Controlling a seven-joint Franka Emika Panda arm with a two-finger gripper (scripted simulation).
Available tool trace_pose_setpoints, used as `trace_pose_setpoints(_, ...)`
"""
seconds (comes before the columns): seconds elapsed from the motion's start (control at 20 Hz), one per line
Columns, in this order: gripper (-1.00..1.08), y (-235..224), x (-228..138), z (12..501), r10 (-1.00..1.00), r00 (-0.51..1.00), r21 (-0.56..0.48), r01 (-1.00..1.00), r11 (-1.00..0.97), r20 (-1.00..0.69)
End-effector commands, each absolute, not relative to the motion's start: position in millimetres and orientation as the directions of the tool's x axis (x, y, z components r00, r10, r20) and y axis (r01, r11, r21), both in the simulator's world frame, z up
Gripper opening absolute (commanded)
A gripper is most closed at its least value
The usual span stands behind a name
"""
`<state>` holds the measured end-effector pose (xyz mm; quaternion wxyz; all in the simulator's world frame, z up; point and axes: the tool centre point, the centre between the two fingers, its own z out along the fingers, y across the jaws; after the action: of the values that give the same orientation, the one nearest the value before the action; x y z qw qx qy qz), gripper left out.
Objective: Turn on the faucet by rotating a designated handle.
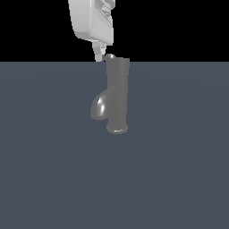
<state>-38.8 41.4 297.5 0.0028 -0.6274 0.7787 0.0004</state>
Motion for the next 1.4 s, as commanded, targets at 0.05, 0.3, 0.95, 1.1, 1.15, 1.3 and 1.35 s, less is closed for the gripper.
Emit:
trace_pose_setpoints(0.05, -1.00, -1.5, -48.5, 297.6, -0.965, -0.263, 0.000, -0.965, 0.263, 0.000)
trace_pose_setpoints(0.3, -1.00, 10.1, -42.0, 297.4, -0.975, -0.223, -0.002, -0.975, 0.223, -0.002)
trace_pose_setpoints(0.95, -1.00, -64.6, -29.8, 297.7, -0.965, -0.263, 0.000, -0.965, 0.263, 0.000)
trace_pose_setpoints(1.1, -1.00, -17.6, -26.7, 297.3, -0.982, -0.186, 0.010, -0.982, 0.186, -0.010)
trace_pose_setpoints(1.15, -1.00, -20.8, -24.2, 297.3, -0.982, -0.189, 0.010, -0.982, 0.189, -0.009)
trace_pose_setpoints(1.3, -1.00, -30.4, -17.0, 297.3, -0.980, -0.199, 0.009, -0.980, 0.199, -0.008)
trace_pose_setpoints(1.35, -1.00, -33.5, -14.6, 297.3, -0.979, -0.202, 0.008, -0.979, 0.202, -0.008)
